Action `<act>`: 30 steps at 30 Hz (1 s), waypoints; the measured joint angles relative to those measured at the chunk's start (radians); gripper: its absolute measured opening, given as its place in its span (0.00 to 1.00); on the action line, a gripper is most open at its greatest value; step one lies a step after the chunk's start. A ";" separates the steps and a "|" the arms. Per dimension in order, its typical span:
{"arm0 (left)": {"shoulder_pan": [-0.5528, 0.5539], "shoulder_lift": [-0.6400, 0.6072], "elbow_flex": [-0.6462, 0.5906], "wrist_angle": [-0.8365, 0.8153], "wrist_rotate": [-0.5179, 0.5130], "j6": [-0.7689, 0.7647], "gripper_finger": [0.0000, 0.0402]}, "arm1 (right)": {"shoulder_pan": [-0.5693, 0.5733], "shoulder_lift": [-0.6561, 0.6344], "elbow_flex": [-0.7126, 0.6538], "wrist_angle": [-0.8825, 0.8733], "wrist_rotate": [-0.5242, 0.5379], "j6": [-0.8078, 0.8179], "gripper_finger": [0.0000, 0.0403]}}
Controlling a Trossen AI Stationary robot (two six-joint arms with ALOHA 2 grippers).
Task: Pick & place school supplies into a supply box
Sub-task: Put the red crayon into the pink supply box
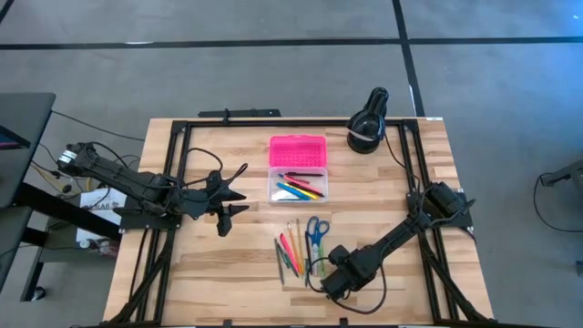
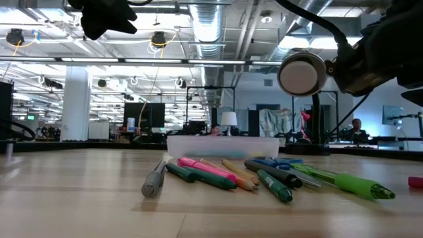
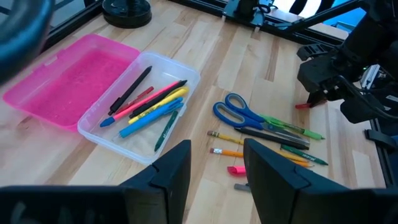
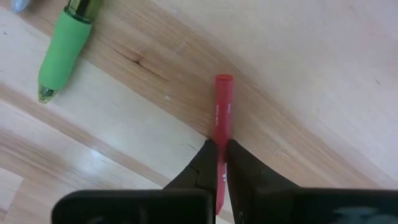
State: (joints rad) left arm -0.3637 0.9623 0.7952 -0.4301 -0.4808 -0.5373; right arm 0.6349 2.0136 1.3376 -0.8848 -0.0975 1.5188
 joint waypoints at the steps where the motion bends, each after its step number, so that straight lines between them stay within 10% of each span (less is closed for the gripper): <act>1: 0.000 0.000 0.000 0.000 -0.001 0.000 0.35 | 0.000 0.000 0.000 0.000 0.001 0.000 0.01; 30: 0.000 0.000 0.000 0.002 -0.024 0.013 0.35 | -0.075 0.001 0.310 -0.407 0.233 -0.253 0.00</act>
State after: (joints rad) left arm -0.3634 0.9619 0.7952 -0.4279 -0.5050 -0.5243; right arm 0.5600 2.0144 1.6481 -1.2920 0.1356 1.2657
